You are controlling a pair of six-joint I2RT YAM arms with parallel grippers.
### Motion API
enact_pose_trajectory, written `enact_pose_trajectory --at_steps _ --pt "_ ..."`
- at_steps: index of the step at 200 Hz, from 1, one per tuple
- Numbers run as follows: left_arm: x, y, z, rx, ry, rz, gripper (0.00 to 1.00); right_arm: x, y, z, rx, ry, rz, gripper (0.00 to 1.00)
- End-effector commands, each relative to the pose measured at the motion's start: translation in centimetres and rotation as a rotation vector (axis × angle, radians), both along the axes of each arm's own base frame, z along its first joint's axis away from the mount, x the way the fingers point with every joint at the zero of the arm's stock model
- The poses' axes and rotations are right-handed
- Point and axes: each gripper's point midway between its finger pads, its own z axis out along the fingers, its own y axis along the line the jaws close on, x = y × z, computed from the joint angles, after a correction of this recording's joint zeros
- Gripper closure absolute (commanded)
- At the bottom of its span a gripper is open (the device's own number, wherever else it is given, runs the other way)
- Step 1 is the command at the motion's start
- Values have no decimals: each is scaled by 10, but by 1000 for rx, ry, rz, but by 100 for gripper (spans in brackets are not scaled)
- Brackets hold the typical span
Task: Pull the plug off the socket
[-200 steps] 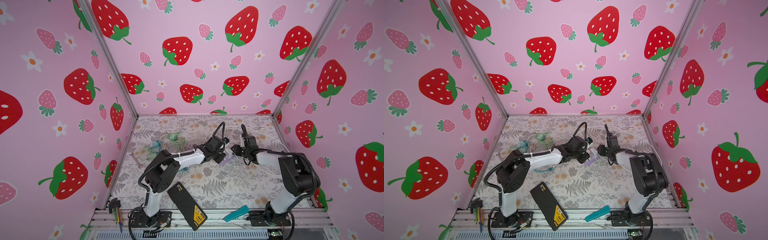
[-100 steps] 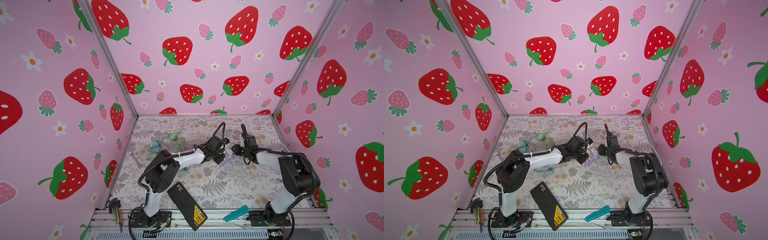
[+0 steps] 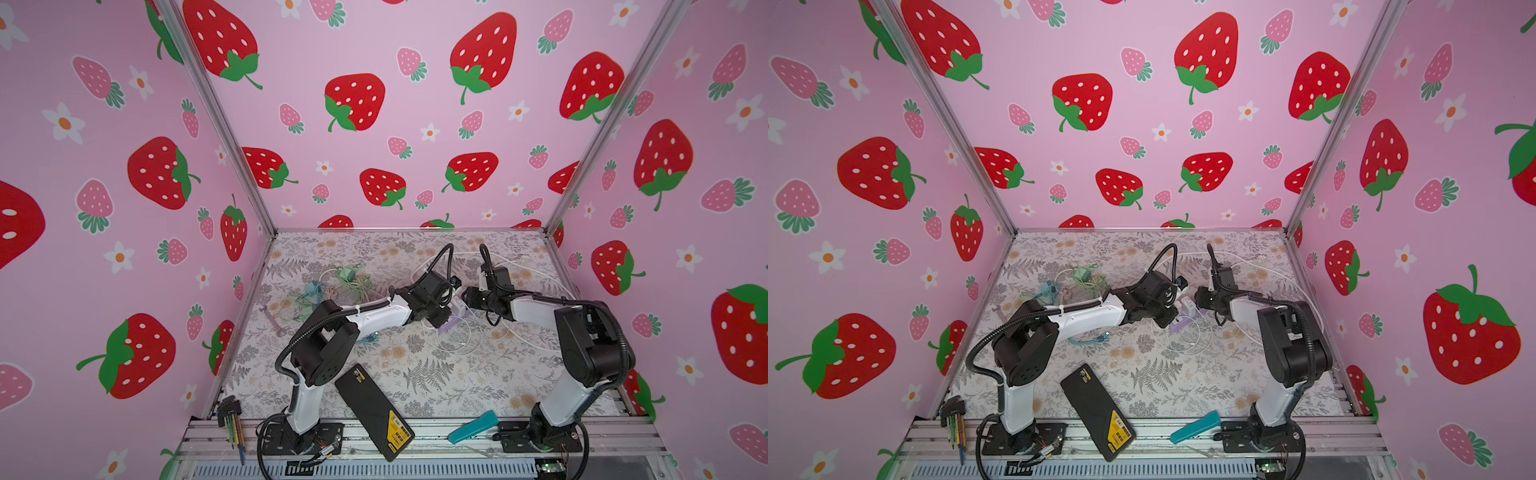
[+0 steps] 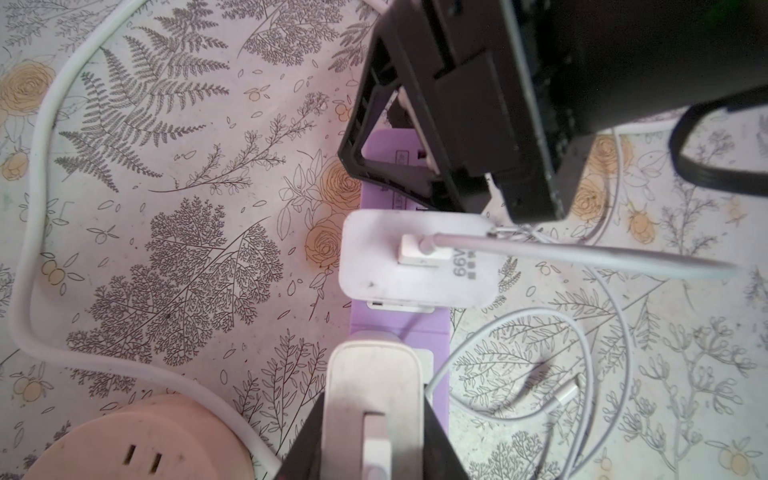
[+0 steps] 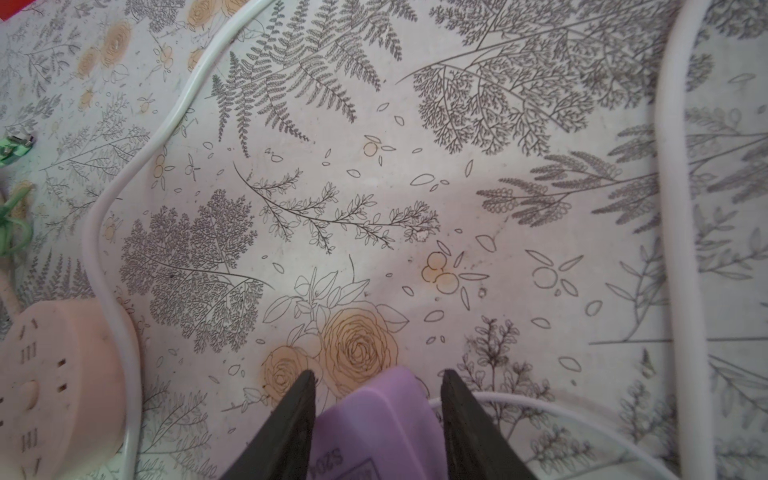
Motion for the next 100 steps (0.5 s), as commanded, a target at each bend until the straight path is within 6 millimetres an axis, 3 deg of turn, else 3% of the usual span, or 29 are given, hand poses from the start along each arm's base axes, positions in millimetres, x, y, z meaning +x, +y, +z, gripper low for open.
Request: enact_pose_trajectory --at_steps 1,70,100 --pt "13 -8 9 -1 -46 4 76 -30 -10 -26 -38 139 6 49" --pt "14 -6 10 41 -68 -8 78 -38 -18 -31 -17 114 9 44" --pt "15 -5 10 51 -70 -4 79 -40 -15 -18 33 56 29 43"
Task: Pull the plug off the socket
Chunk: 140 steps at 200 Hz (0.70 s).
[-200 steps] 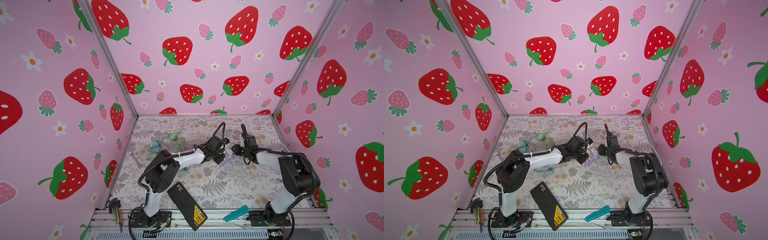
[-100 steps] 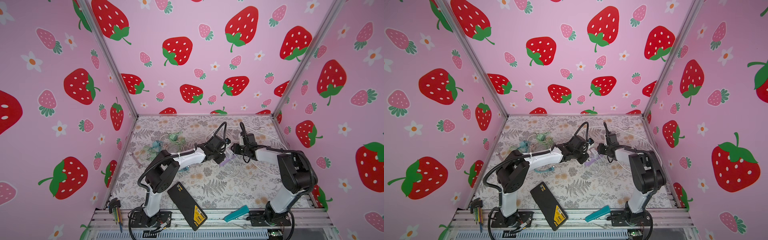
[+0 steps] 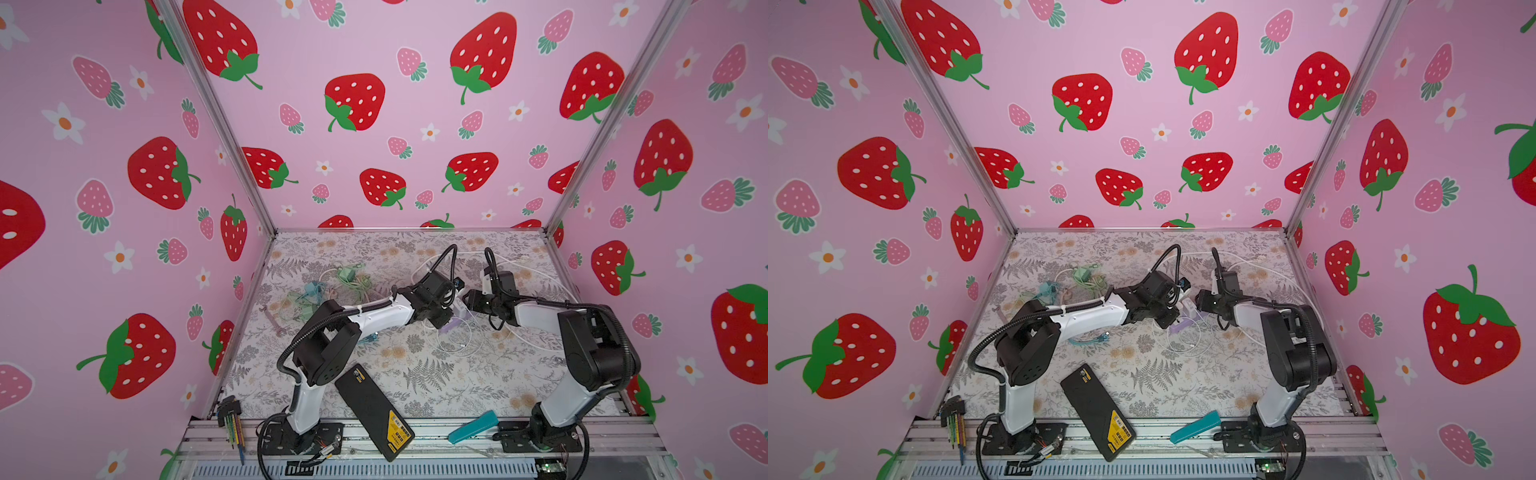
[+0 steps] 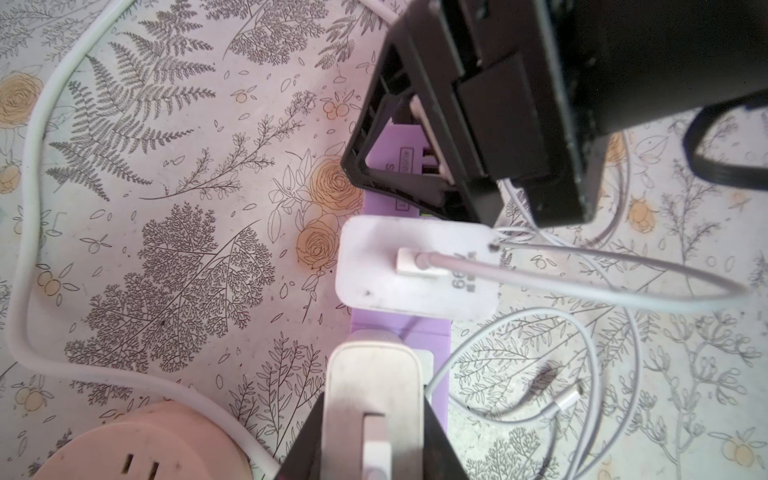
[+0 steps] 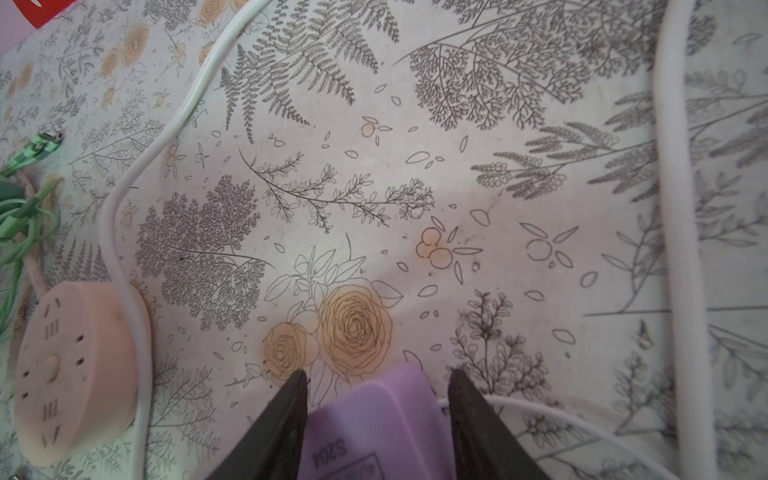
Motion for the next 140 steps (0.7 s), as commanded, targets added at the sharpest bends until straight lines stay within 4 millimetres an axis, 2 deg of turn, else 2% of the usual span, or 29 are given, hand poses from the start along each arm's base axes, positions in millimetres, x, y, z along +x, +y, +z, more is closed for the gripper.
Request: enact_pose_trajectory --at_steps 1,38,76,93,140 --pt "17 -2 11 17 -61 26 79 -28 -7 -16 -13 73 27 43" --pt "16 -1 8 25 -58 28 80 -19 1 4 23 4 59 36" --pt "15 -1 5 36 -59 25 80 -16 -6 17 19 -35 32 30" --pt "13 -3 6 36 -60 20 80 -16 -12 12 1 -33 11 30" --pt "13 -4 8 33 -67 10 81 -16 -14 -11 -23 38 8 33"
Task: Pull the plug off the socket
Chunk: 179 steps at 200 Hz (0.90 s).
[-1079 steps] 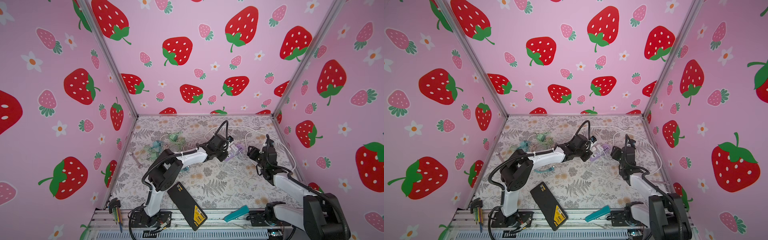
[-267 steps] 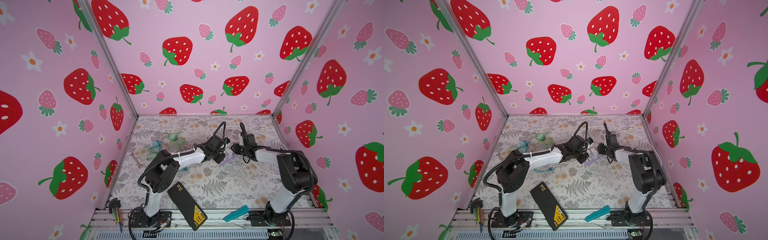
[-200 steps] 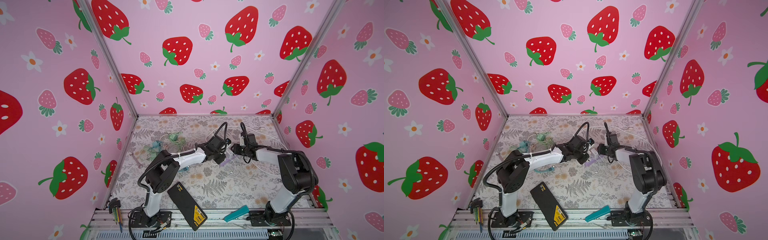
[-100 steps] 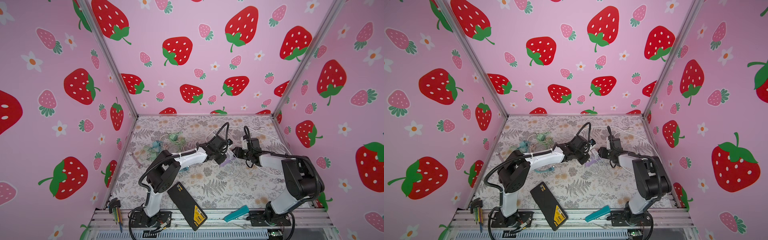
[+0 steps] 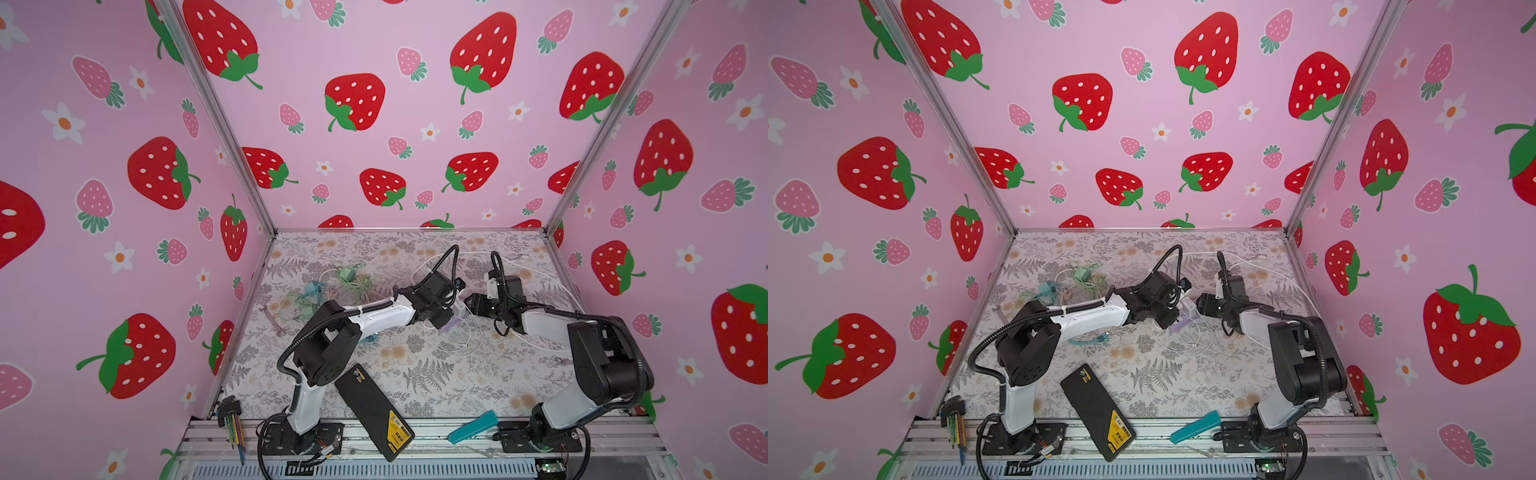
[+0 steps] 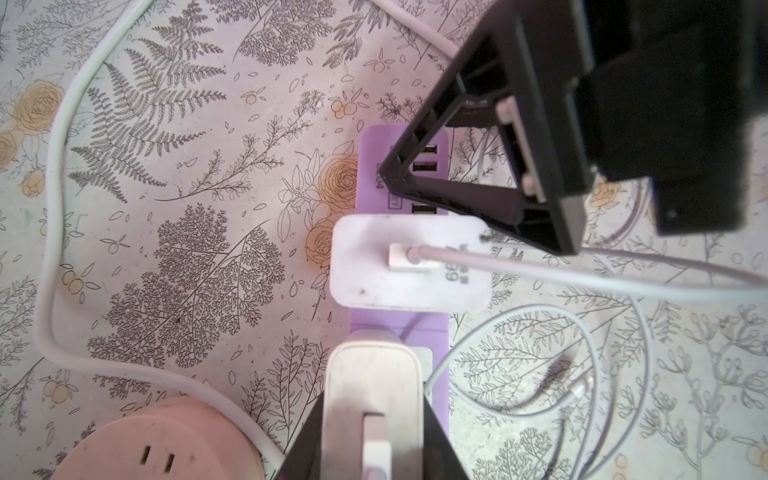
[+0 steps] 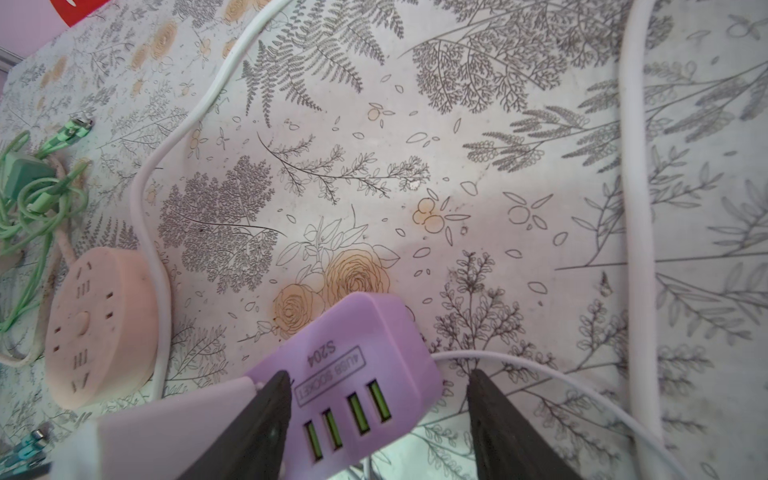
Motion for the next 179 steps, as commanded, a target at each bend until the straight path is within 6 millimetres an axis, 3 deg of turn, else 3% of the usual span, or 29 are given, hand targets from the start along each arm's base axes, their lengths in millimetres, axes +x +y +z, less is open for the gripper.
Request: enact_pose_trajectory --at_steps 1,103,179 --pt "11 -6 8 5 -40 4 81 -3 -6 -15 -32 48 -11 33" --pt "14 -9 17 -45 3 48 92 -20 -16 -37 -78 114 -22 38" --pt "14 -1 29 -135 55 74 93 -23 -19 -48 -100 143 -22 39"
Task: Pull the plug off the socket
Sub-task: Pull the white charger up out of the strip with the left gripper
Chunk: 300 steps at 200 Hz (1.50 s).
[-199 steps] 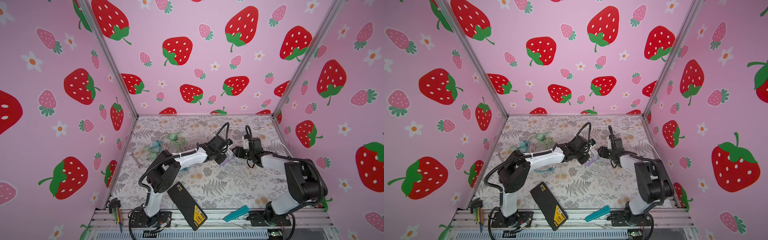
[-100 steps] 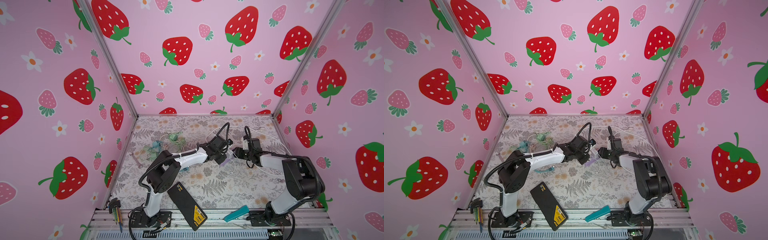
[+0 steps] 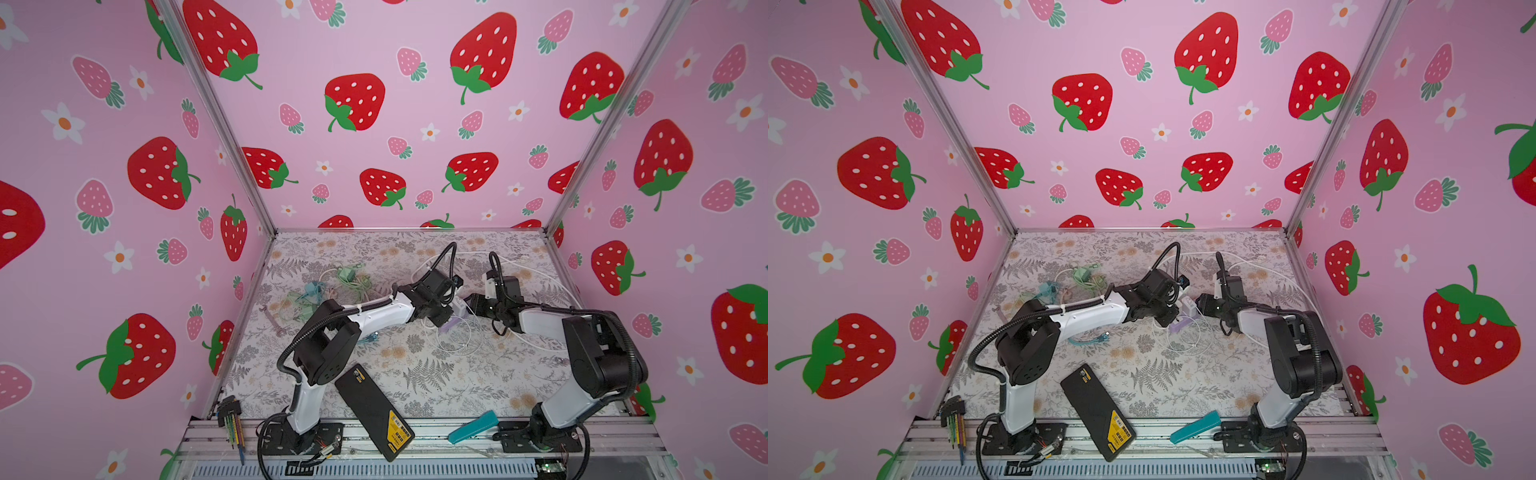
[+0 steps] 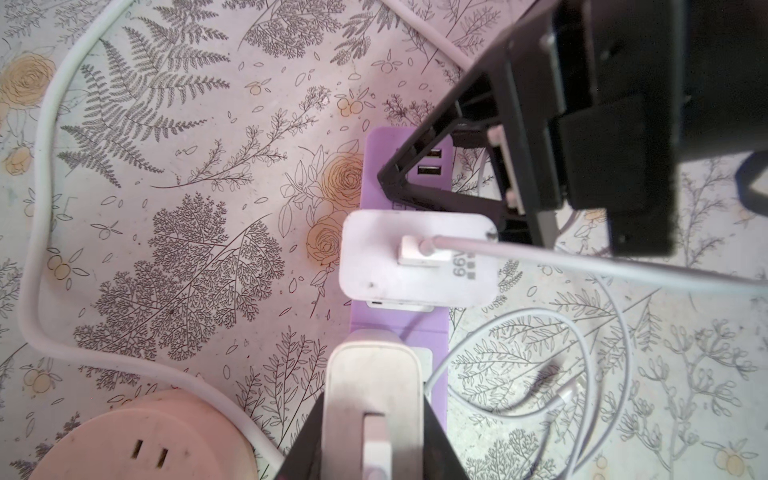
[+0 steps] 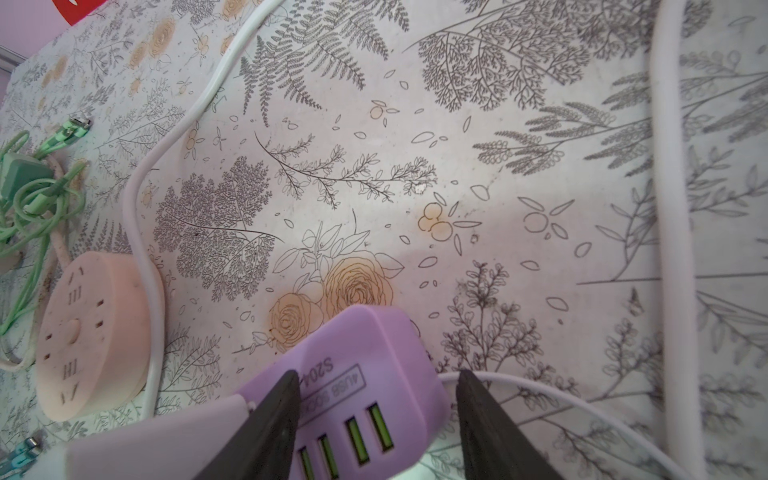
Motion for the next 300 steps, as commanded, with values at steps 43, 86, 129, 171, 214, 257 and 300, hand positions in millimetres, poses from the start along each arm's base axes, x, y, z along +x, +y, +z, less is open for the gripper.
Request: enact_pose_trajectory --at_steps 43,86,129,171,214,257,300 --pt "17 5 23 -49 -31 58 93 -30 -22 -46 -114 165 -23 40" --pt "23 15 24 169 -241 81 93 -29 -26 -47 -140 161 -37 41" --pt "24 14 30 167 -249 70 93 -29 -27 -48 -142 167 -38 42" --pt "24 10 33 71 -152 73 93 -30 -24 -48 -129 168 -30 42" --pt "27 9 41 -34 -50 96 93 -31 -19 -50 -115 178 -14 44" --pt "34 19 42 6 -75 125 93 -32 -15 -52 -115 183 -4 45" --pt "43 28 48 81 -192 130 93 -34 -7 -54 -116 187 22 47"
